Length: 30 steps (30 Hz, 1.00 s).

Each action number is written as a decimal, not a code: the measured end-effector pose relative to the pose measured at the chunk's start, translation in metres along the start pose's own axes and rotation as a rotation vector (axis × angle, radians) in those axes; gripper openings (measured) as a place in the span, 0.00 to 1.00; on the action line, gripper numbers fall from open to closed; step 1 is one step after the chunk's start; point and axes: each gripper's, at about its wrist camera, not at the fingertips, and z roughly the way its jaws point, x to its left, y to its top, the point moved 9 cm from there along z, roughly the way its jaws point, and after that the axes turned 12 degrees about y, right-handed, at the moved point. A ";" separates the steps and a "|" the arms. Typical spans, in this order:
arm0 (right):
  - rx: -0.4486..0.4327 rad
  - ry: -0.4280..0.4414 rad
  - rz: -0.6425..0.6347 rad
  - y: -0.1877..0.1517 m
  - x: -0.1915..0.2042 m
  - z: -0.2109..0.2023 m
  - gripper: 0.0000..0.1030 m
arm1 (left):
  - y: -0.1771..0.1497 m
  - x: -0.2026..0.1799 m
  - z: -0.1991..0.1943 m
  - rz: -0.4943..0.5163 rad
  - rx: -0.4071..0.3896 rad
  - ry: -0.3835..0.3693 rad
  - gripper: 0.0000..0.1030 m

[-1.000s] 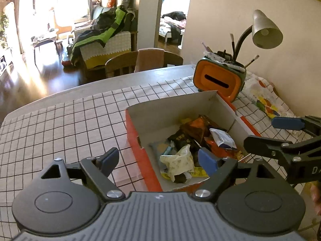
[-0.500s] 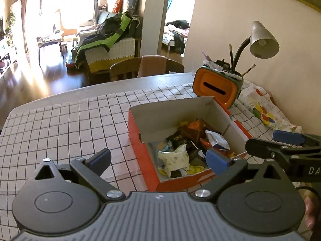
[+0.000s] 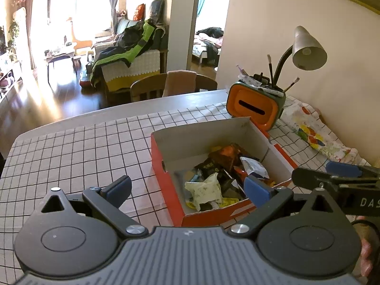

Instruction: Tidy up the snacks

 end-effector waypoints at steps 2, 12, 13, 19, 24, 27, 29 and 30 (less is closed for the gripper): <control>0.014 0.012 -0.003 -0.003 0.002 0.002 1.00 | -0.001 0.000 0.000 -0.006 0.006 0.001 0.99; 0.012 0.014 -0.028 -0.003 0.008 0.002 1.00 | -0.003 0.003 -0.002 -0.012 0.007 0.018 0.99; 0.012 0.013 -0.028 -0.003 0.008 0.003 1.00 | -0.003 0.003 -0.002 -0.012 0.008 0.016 0.99; 0.019 0.014 -0.022 -0.004 0.008 0.003 1.00 | -0.005 0.002 -0.002 -0.011 0.018 0.010 0.99; 0.019 0.010 -0.021 -0.004 0.006 0.004 1.00 | -0.004 0.001 -0.003 -0.006 0.013 0.010 0.99; 0.018 0.009 -0.022 -0.004 0.006 0.005 1.00 | -0.004 0.001 -0.002 -0.005 0.014 0.009 0.99; 0.017 0.009 -0.024 -0.004 0.006 0.005 1.00 | -0.004 0.000 -0.002 -0.003 0.015 0.008 0.99; 0.018 0.009 -0.024 -0.004 0.006 0.004 1.00 | -0.004 0.000 -0.002 0.000 0.016 0.006 0.99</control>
